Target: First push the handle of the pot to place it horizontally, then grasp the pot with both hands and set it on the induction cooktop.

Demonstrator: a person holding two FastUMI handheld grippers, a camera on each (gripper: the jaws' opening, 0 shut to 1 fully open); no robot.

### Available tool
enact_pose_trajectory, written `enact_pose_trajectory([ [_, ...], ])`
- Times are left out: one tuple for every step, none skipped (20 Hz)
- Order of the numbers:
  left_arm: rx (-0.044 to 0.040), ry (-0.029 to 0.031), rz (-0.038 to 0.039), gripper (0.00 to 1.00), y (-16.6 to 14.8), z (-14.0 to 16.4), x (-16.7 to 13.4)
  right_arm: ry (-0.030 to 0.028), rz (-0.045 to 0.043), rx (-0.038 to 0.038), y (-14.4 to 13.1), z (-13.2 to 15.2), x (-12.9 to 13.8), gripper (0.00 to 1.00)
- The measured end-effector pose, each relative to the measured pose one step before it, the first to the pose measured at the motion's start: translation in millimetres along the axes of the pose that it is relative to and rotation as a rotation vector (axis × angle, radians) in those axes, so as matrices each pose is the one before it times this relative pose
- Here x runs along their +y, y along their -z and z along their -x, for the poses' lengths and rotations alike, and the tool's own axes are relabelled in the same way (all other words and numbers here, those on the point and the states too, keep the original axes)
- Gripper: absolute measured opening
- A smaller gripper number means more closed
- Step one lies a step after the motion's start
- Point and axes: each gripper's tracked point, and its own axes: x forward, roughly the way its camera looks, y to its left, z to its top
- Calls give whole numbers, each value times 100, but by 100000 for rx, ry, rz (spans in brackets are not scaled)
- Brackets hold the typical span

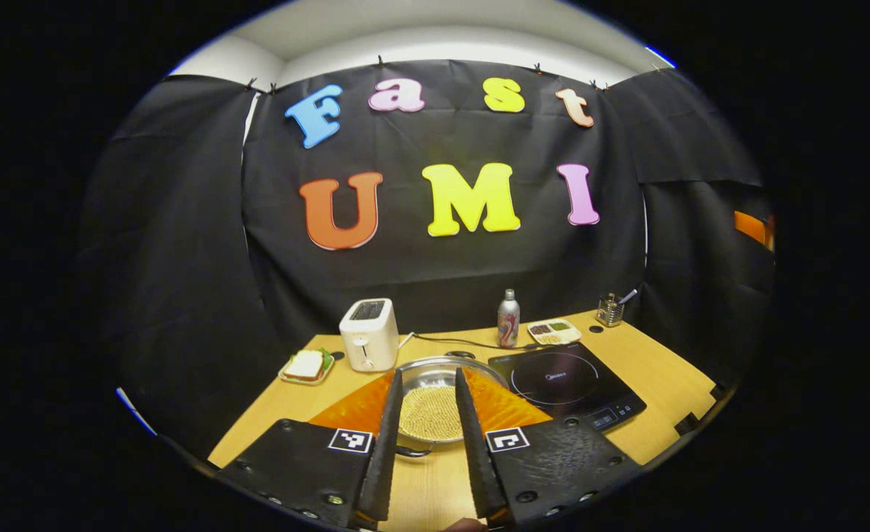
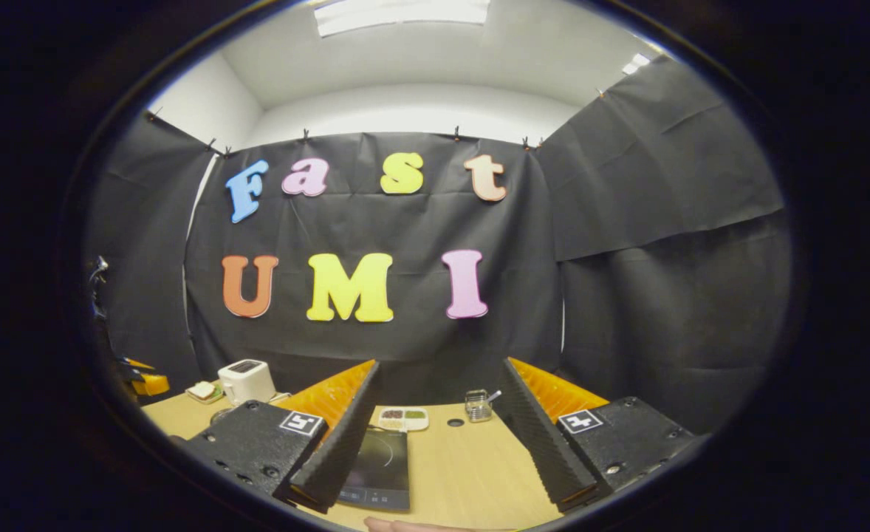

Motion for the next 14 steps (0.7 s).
enact_pose_trajectory([
  [2577,621,1260,42,755,-688,24,867,1070,-1613,-140,139,-42,96],
  [3299,-768,220,48,1171,-539,387,-171,497,-1004,-130,110,212,96],
  [2307,-1167,435,34,1076,-727,386,-778,22,-244,130,208,312,96],
  [2810,593,606,20,985,-712,-20,-889,-39,297,113,107,308,96],
  [3973,447,-258,6,1323,-1292,-75,-544,-22,343,206,-51,44,96],
  [2831,-409,-394,6,898,-477,149,114,-28,21,49,-54,-32,96],
  [3169,287,476,0,972,-330,103,255,48,-114,-11,-48,-27,96],
  [3108,1742,211,0,1268,-818,-559,141,-45,162,100,-62,-9,96],
  [3411,2380,647,0,1060,-769,-631,44,-271,345,246,-69,65,96],
  [3517,834,108,0,986,-601,-432,39,-289,633,215,-125,71,96],
  [3050,180,-1128,0,830,-528,-82,-47,-259,793,413,-144,-73,96],
  [2035,204,-406,0,820,-759,-63,-177,33,876,351,-149,86,96],
  [2441,1323,17,0,708,-673,-417,28,321,838,363,-135,20,96],
  [2466,1585,101,0,727,-448,-542,552,747,274,263,-154,-129,96],
])
